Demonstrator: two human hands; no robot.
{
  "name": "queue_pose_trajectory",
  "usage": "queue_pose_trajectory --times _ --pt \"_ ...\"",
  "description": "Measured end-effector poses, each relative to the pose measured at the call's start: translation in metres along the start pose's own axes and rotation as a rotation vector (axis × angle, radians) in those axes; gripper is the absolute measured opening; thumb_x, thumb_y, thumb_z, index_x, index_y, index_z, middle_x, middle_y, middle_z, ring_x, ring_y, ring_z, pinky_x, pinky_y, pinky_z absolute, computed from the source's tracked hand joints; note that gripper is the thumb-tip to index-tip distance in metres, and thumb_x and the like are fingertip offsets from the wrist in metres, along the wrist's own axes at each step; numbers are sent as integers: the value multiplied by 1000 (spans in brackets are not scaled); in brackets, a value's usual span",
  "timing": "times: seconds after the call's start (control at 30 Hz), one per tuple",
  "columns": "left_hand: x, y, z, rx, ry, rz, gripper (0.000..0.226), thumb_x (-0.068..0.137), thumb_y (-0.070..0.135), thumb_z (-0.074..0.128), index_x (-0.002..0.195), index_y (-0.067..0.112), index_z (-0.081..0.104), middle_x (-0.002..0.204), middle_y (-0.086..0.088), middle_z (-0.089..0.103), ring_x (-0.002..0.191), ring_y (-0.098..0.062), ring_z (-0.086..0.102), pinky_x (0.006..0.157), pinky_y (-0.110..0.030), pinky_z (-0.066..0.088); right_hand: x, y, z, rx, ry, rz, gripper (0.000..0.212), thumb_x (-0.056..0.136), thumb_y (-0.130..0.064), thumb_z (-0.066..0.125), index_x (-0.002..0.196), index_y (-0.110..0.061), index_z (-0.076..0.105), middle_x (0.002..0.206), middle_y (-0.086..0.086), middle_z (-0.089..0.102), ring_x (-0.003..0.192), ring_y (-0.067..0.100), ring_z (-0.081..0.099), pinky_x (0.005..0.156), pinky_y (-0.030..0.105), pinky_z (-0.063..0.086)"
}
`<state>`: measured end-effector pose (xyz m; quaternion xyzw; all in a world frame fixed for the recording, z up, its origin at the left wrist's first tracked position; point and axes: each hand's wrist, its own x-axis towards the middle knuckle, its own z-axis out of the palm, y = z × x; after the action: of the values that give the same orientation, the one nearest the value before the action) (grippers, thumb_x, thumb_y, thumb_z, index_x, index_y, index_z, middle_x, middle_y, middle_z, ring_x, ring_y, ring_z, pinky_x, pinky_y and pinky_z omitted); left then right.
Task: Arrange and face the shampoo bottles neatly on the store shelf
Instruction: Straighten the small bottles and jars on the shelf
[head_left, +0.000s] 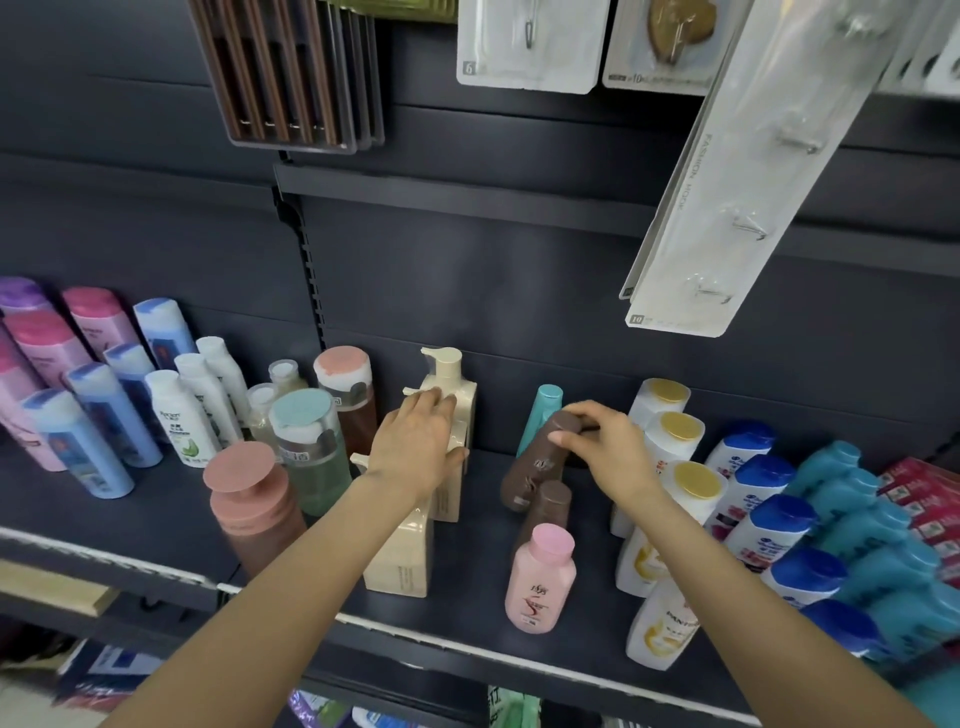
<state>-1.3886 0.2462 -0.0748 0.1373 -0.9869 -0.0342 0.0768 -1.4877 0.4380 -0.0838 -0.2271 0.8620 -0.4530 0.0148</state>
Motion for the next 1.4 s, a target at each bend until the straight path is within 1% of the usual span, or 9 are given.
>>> queue_pose_trajectory --times 0.1,0.3,0.47,0.63,0.8,0.93,1.1,1.2,1.4 --pt "1 1 -4 -39 3 -14 58 92 39 52 141 15 32 147 -3 33 135 -22 30 106 -34 31 -3 -15 -13 203 130 -28 18 83 -12 70 98 -17 62 87 -8 64 80 5 61 72 13 49" --pt "0 13 -12 -366 34 56 51 94 34 51 139 12 41 139 -5 43 127 -24 41 104 -38 36 -11 -38 -33 704 263 96 18 87 -11 65 104 -13 60 92 -1 61 88 10 62 73 19 57" --pt "-4 20 -16 -655 4 -97 51 95 43 46 132 9 48 124 -11 58 115 -28 54 99 -37 41 -17 -41 -40 960 257 192 19 90 -12 61 108 -8 61 91 2 64 88 15 62 72 21 58" --pt "-16 25 -30 -1499 -289 -391 52 92 52 44 123 11 54 100 -11 68 71 -14 70 57 -19 53 -26 -41 -46 1159 242 230 14 92 -9 57 104 -6 62 93 2 67 82 10 70 74 25 58" --pt "-24 23 -43 -1851 -283 -513 44 89 35 60 121 5 55 110 -22 64 78 -22 70 57 -20 55 -31 -46 -51 1202 206 248 32 94 -8 53 126 -3 56 114 11 65 100 16 66 81 27 57" --pt "-34 25 -50 -1856 -203 -410 24 88 16 63 107 1 63 109 -21 66 91 -27 70 75 -24 58 -33 -50 -52 1163 216 268 37 94 -13 54 132 -12 53 111 -3 62 101 13 60 95 32 50" --pt "-44 22 -46 -1665 80 -255 45 81 5 68 124 10 55 115 -9 66 105 -18 65 95 -32 51 -38 -47 -51 1301 108 301 24 94 -3 51 118 -4 55 104 6 64 88 15 69 87 34 55" --pt "-51 20 -48 -1415 131 -106 53 76 3 73 121 25 56 110 10 65 101 -5 64 91 -26 49 -39 -45 -53 1349 103 319 24 93 4 48 116 5 54 101 13 66 85 16 70 82 32 57" --pt "-61 23 -51 -1307 186 47 63 69 -3 78 117 31 55 119 9 60 109 -16 60 96 -37 50 -43 -46 -60 1358 74 292 34 95 -1 47 129 -4 52 119 15 63 100 19 67 83 31 57"
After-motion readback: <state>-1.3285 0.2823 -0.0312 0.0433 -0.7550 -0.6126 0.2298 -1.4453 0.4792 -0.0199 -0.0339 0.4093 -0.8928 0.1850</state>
